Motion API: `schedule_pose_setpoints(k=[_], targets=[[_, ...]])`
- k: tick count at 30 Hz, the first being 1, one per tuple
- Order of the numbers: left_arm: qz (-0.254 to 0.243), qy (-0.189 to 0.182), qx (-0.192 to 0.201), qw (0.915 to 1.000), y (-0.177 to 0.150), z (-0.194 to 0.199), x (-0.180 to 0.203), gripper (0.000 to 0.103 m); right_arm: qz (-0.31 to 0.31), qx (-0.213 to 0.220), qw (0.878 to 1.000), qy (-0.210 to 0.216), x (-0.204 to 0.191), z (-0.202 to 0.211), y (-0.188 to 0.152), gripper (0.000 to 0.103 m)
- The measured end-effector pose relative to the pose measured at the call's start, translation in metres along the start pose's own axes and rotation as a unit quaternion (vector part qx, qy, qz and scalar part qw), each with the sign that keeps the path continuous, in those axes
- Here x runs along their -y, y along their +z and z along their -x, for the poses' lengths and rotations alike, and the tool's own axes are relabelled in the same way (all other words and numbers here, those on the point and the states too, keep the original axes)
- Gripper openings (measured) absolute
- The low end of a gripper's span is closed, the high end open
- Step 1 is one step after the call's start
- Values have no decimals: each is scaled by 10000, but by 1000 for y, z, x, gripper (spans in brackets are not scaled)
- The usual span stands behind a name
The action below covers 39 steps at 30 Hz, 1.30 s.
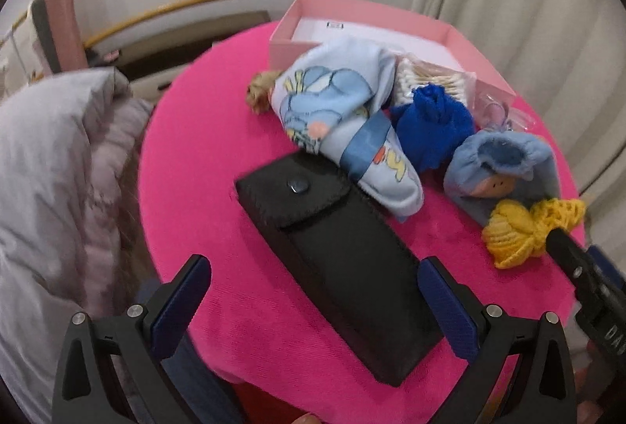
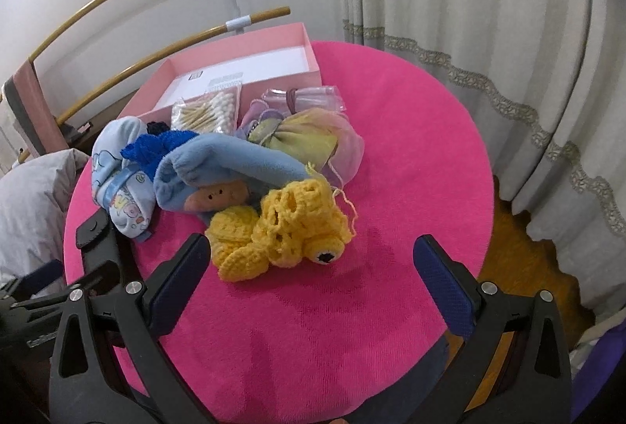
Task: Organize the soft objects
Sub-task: 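Move the left tool to the black pouch while the right tool reaches the yellow crocheted toy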
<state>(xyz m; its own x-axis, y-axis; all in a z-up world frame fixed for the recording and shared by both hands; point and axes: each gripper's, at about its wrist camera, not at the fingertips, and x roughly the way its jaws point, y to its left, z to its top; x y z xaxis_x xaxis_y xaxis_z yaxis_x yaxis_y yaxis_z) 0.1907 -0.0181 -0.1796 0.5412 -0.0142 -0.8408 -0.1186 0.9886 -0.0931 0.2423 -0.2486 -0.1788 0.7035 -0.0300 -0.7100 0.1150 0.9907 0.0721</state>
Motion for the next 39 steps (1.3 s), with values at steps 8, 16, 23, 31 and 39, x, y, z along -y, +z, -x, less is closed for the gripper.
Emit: schedule_pose_setpoints(k=[8, 16, 23, 31, 39], targets=[[150, 72, 92, 9998, 7, -21, 11, 103, 49, -142, 9998, 106, -5, -19, 0, 103], [346, -52, 25, 9994, 6, -29, 6, 103, -21, -199, 9997, 120, -2, -29, 2, 103], [369, 73, 90, 9993, 8, -43, 11, 103, -32, -216, 9996, 152, -1, -31, 1, 103], [246, -437, 124, 9987, -5, -27, -11, 78, -2, -219, 9996, 165, -2, -32, 1, 103], [118, -247, 99, 9996, -5, -23, -19, 101, 30, -263, 9995, 162, -9, -34, -4, 103]])
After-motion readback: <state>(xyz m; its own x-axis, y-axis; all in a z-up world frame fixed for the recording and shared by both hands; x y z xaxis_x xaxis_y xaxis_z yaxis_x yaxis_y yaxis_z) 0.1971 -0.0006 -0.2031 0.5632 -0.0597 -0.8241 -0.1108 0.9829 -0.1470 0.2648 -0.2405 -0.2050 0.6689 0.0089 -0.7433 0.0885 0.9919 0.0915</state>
